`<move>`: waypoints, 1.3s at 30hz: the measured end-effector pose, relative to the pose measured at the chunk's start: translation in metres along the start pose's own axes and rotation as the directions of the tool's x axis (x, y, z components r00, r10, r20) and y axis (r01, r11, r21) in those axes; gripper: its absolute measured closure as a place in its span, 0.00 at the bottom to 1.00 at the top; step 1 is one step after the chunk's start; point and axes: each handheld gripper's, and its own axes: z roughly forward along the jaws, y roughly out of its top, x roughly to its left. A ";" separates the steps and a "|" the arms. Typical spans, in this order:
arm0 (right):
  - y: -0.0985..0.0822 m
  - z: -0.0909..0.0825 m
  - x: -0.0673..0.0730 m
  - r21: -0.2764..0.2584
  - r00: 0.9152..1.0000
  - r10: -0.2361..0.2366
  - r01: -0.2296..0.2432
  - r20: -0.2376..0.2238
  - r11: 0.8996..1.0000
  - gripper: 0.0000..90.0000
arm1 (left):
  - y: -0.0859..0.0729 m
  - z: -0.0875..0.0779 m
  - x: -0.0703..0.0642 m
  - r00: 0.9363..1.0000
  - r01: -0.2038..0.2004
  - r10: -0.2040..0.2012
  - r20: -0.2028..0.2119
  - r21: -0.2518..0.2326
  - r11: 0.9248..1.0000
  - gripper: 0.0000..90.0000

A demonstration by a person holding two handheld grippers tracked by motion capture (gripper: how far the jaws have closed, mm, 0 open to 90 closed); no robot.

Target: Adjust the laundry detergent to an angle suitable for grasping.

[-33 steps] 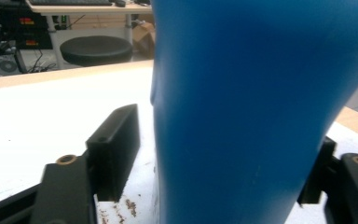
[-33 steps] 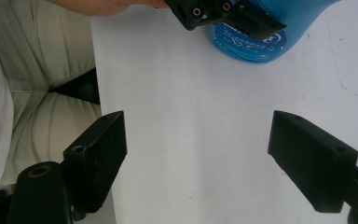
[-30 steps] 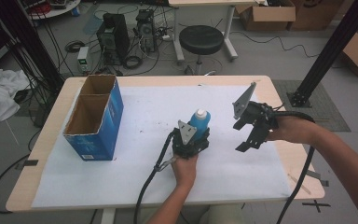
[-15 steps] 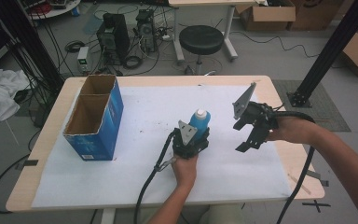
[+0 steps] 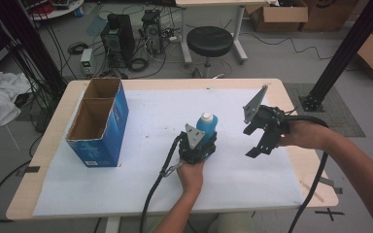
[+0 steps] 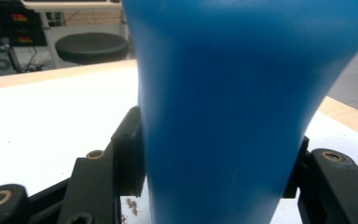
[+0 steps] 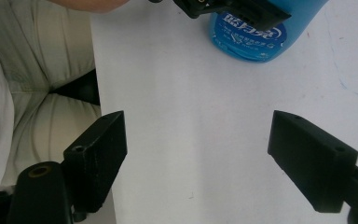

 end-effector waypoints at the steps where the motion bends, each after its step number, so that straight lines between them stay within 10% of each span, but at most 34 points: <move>1: 0.000 0.000 0.000 -0.001 1.000 0.001 -0.001 0.000 1.000 0.21 | 0.001 -0.001 0.001 1.000 0.000 0.000 0.010 0.000 1.000 0.49; 12: 0.000 -0.002 0.005 -0.003 1.000 0.004 -0.004 0.003 1.000 0.21 | 0.028 -0.020 0.007 0.986 -0.078 0.083 0.145 -0.033 0.996 0.49; 22: -0.002 -0.005 0.010 -0.008 1.000 0.007 -0.007 0.012 1.000 0.21 | 0.049 -0.037 0.026 0.955 -0.116 0.125 0.269 -0.050 0.992 0.49; 29: -0.001 -0.004 0.012 -0.007 1.000 0.007 -0.007 0.012 1.000 0.21 | 0.052 -0.046 0.037 0.918 -0.157 0.161 0.362 -0.040 0.987 0.49; 33: 0.000 -0.002 0.014 -0.006 1.000 0.010 -0.010 0.012 1.000 0.21 | 0.053 -0.051 0.042 0.883 -0.202 0.198 0.425 -0.034 0.979 0.49; 39: 0.002 0.000 0.016 -0.003 1.000 0.009 -0.009 0.009 1.000 0.21 | 0.050 -0.055 0.048 0.849 -0.217 0.198 0.490 -0.018 0.976 0.49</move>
